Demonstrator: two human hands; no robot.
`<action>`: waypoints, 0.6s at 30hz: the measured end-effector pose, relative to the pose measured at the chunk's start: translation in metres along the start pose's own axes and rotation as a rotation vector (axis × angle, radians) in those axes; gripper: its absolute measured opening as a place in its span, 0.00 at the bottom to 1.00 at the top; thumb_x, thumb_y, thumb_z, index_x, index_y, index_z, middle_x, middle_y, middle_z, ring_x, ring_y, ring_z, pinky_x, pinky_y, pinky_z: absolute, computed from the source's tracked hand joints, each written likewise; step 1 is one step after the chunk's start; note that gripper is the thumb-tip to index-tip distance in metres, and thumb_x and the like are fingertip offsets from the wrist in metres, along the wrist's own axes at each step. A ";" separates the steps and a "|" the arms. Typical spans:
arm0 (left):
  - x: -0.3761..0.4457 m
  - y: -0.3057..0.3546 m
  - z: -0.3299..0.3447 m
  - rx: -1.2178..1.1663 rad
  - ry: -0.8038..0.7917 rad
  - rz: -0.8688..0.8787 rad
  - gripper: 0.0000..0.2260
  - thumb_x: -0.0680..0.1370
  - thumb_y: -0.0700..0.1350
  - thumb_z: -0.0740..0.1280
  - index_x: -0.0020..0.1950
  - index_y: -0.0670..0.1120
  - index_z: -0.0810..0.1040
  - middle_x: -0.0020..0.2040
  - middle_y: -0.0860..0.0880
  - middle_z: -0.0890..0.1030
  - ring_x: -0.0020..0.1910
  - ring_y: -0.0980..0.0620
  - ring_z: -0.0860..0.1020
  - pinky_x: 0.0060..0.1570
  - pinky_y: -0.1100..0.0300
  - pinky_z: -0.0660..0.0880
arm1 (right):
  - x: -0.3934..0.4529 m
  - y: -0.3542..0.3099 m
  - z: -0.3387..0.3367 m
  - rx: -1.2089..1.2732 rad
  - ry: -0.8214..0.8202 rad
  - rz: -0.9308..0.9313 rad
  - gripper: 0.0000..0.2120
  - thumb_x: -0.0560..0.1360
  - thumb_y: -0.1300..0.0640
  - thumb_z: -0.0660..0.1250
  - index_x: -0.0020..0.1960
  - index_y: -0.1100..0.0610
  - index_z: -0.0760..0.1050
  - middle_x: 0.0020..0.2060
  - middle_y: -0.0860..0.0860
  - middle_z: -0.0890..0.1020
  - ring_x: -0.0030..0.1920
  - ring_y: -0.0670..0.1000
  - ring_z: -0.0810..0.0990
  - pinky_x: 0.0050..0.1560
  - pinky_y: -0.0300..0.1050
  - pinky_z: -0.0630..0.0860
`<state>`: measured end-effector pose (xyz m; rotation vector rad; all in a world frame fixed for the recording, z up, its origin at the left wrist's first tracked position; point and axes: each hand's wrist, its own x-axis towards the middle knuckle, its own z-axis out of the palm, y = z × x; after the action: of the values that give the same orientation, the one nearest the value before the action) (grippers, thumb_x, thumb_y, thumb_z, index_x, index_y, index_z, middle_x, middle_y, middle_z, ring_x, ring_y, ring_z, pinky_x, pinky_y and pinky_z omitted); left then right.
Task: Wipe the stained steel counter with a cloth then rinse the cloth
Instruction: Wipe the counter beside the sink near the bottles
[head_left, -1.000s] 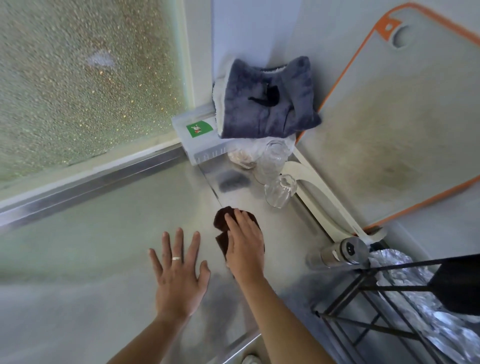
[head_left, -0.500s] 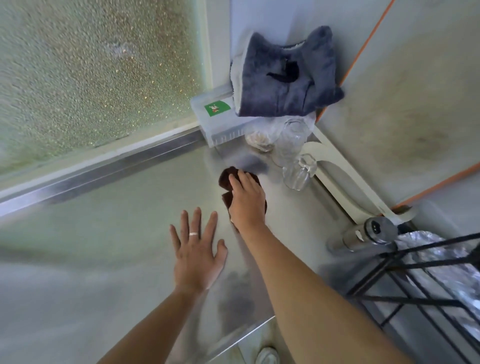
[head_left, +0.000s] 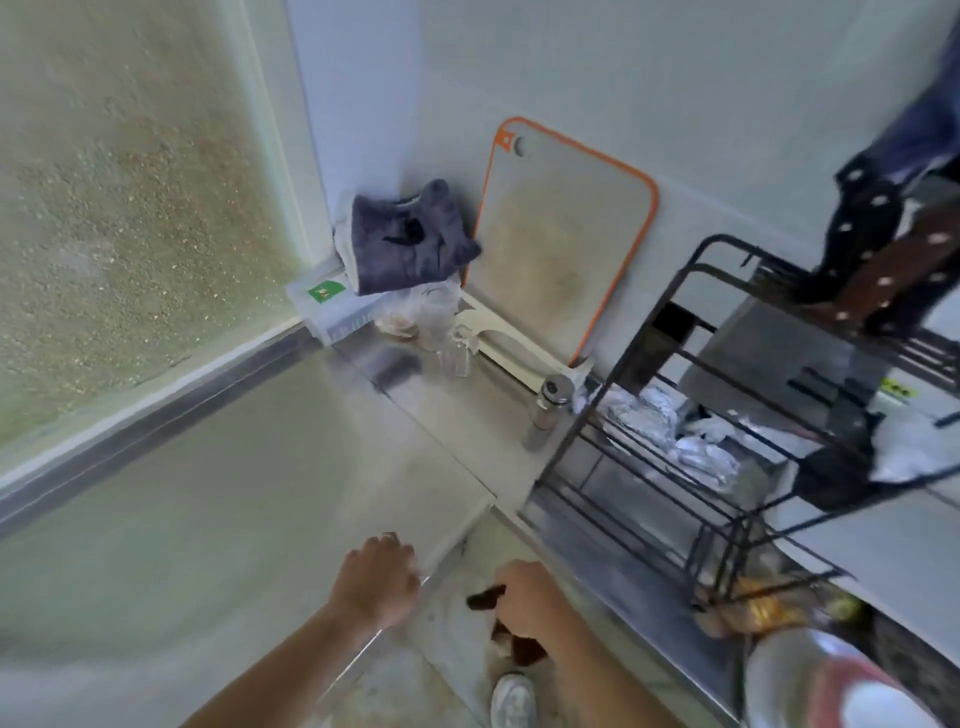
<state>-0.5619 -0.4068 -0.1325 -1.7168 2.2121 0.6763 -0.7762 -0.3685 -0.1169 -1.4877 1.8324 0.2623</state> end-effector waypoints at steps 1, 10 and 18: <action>-0.008 0.012 -0.002 0.041 -0.012 0.065 0.14 0.79 0.50 0.57 0.59 0.51 0.79 0.60 0.48 0.77 0.62 0.47 0.77 0.57 0.53 0.74 | -0.022 0.018 0.005 0.080 0.003 0.037 0.17 0.81 0.60 0.63 0.68 0.58 0.77 0.65 0.56 0.80 0.63 0.56 0.80 0.64 0.46 0.78; -0.082 0.174 0.023 0.062 -0.070 0.600 0.04 0.76 0.42 0.63 0.45 0.46 0.78 0.46 0.45 0.82 0.50 0.44 0.81 0.46 0.53 0.70 | -0.217 0.167 0.029 0.641 0.456 0.391 0.16 0.80 0.57 0.63 0.63 0.45 0.81 0.48 0.54 0.87 0.48 0.58 0.86 0.49 0.56 0.84; -0.151 0.376 0.086 0.175 -0.152 1.000 0.08 0.78 0.44 0.63 0.52 0.51 0.81 0.52 0.51 0.82 0.55 0.47 0.81 0.50 0.52 0.75 | -0.342 0.301 0.091 0.815 0.899 0.744 0.18 0.77 0.60 0.60 0.61 0.47 0.81 0.51 0.50 0.83 0.49 0.56 0.84 0.49 0.53 0.82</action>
<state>-0.8892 -0.1632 -0.0591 -0.3613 2.8143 0.7189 -0.9965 0.0336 -0.0434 -0.2779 2.6498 -0.8582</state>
